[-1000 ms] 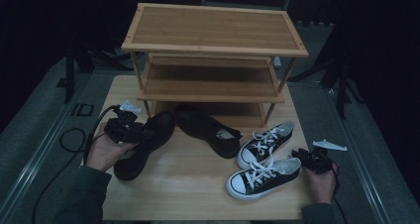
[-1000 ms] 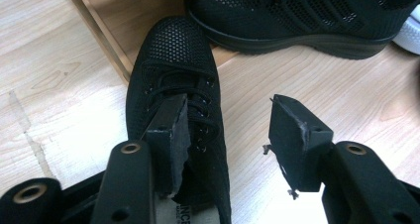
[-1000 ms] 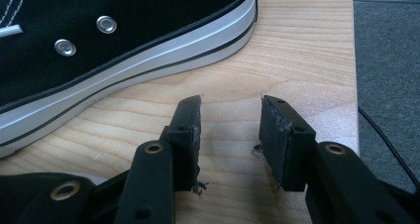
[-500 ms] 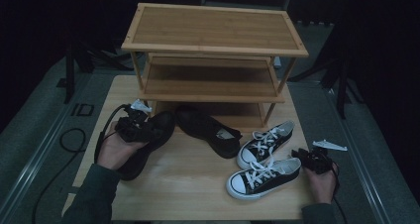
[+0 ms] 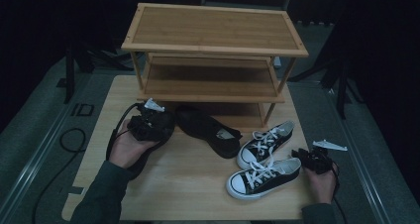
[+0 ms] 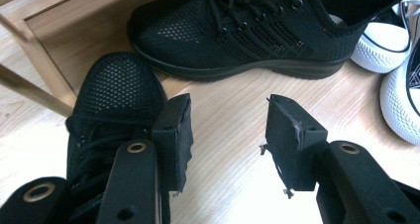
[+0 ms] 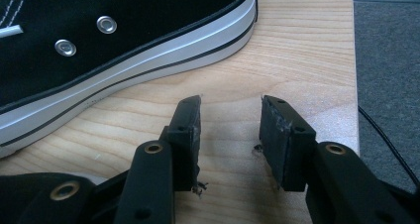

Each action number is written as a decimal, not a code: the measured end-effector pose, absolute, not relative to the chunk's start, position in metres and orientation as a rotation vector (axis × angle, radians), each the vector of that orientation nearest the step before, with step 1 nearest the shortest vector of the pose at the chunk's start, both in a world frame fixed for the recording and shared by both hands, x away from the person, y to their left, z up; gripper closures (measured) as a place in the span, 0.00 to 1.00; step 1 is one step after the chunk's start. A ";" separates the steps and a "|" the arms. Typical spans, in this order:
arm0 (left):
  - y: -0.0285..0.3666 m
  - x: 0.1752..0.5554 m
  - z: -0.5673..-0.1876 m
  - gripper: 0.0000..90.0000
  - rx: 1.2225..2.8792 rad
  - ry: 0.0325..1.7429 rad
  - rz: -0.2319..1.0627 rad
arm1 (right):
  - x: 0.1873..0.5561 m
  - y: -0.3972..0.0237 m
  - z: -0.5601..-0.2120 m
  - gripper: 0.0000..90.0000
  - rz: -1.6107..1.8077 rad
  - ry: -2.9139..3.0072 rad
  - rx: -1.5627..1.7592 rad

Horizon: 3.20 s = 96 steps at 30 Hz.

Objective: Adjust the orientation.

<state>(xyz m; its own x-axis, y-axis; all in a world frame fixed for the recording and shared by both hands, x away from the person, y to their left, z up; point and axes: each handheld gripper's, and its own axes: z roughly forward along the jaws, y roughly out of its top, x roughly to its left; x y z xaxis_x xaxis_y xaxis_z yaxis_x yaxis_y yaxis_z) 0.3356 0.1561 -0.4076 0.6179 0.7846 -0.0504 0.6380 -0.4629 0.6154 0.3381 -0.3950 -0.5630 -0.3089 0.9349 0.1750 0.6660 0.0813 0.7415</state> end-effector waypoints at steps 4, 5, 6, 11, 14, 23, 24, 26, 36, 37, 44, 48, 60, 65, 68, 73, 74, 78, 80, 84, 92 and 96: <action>0.148 0.337 -0.407 0.61 2.248 1.093 0.316 | 0.338 -0.395 -0.563 0.66 1.079 2.021 1.586; 0.147 0.337 -0.407 0.62 2.250 1.089 0.315 | 0.338 -0.395 -0.563 0.66 1.079 2.021 1.586; 0.145 0.337 -0.407 0.62 2.251 1.084 0.314 | 0.338 -0.395 -0.563 0.66 1.079 2.021 1.586; 0.136 0.342 -0.410 0.67 2.264 1.063 0.326 | 0.338 -0.395 -0.563 0.66 1.080 2.021 1.587; 0.128 0.344 -0.414 0.70 2.270 1.055 0.317 | 0.338 -0.395 -0.563 0.66 1.083 2.021 1.587; 0.103 0.352 -0.420 0.85 2.278 1.002 0.300 | 0.338 -0.396 -0.563 0.66 1.084 2.022 1.585; 0.100 0.352 -0.421 0.87 2.280 0.998 0.294 | 0.338 -0.396 -0.563 0.66 1.085 2.022 1.585; 0.095 0.354 -0.423 0.91 2.286 0.987 0.287 | 0.338 -0.396 -0.563 0.66 1.086 2.023 1.586; 0.074 0.358 -0.429 1.00 2.307 0.925 0.268 | 0.338 -0.396 -0.563 0.66 1.086 2.023 1.586; 0.072 0.358 -0.429 1.00 2.310 0.915 0.268 | 0.338 -0.396 -0.563 0.66 1.086 2.022 1.586; 0.056 0.360 -0.428 1.00 2.318 0.864 0.264 | 0.338 -0.396 -0.563 0.66 1.086 2.021 1.587; 0.046 0.360 -0.430 1.00 2.326 0.825 0.257 | 0.338 -0.396 -0.563 0.66 1.087 2.021 1.587; 0.026 0.364 -0.440 0.71 2.373 0.762 0.206 | 0.338 -0.396 -0.563 0.66 1.086 2.021 1.587; 0.019 0.363 -0.443 0.67 2.380 0.741 0.182 | 0.338 -0.396 -0.563 0.66 1.086 2.021 1.587; 0.014 0.364 -0.445 0.65 2.389 0.727 0.174 | 0.338 -0.396 -0.563 0.66 1.086 2.021 1.587; 0.008 0.366 -0.448 0.63 2.395 0.720 0.159 | 0.338 -0.396 -0.563 0.66 1.086 2.021 1.587; 0.007 0.366 -0.448 0.61 2.394 0.717 0.164 | 0.338 -0.396 -0.563 0.66 1.086 2.021 1.587; 0.004 0.366 -0.448 0.59 2.390 0.699 0.169 | 0.338 -0.396 -0.563 0.66 1.086 2.021 1.587; 0.002 0.366 -0.448 0.58 2.391 0.689 0.176 | 0.338 -0.396 -0.563 0.66 1.086 2.021 1.586; -0.002 0.367 -0.450 0.58 2.395 0.669 0.174 | 0.338 -0.396 -0.563 0.66 1.086 2.021 1.587; -0.018 0.371 -0.459 0.64 2.465 0.677 0.193 | 0.338 -0.396 -0.563 0.66 1.086 2.021 1.586; -0.018 0.372 -0.460 0.87 2.479 0.693 0.208 | 0.338 -0.396 -0.563 0.66 1.086 2.021 1.587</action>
<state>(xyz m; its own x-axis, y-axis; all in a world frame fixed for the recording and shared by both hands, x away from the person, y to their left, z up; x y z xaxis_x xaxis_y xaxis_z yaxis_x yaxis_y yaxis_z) 0.3718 -0.0175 -0.4596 0.8551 0.5184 0.0003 0.4331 -0.7148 0.5491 0.3383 -0.3956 -0.5632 -0.3117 0.9330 0.1796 0.6647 0.0791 0.7429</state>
